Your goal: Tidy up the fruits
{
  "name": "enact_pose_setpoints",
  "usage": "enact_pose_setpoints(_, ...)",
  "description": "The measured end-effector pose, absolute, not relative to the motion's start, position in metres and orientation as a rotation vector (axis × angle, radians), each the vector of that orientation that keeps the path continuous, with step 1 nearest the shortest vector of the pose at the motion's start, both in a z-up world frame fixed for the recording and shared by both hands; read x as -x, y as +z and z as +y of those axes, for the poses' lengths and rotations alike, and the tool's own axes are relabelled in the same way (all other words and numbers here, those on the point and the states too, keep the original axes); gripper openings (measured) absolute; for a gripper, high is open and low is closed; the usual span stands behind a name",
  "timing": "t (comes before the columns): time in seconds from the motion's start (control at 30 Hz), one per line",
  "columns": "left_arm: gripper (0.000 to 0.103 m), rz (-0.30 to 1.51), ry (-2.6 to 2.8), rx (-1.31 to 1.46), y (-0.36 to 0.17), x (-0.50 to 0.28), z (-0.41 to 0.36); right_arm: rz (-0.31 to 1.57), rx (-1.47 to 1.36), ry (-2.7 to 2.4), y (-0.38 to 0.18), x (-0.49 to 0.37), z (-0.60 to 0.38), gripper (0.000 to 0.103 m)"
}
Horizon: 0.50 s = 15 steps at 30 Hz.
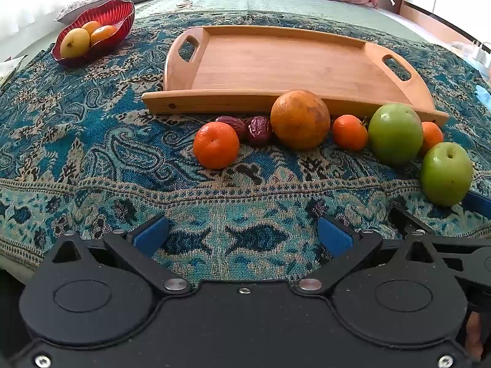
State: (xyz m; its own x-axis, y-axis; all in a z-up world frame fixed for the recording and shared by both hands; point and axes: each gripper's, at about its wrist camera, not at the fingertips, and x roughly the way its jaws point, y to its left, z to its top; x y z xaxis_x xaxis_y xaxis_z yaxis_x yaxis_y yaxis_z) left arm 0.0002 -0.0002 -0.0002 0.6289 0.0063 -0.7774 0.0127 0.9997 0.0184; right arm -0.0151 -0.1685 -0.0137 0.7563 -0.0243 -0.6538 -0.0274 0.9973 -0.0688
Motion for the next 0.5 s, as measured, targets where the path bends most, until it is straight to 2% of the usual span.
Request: enact_pose_setpoints(0.5,0.103,0.883,-0.007,-0.015,0.0,0.0001,0.0001,0.711,0.077,0.001,-0.0135,0.0162,-0.1673,0.103)
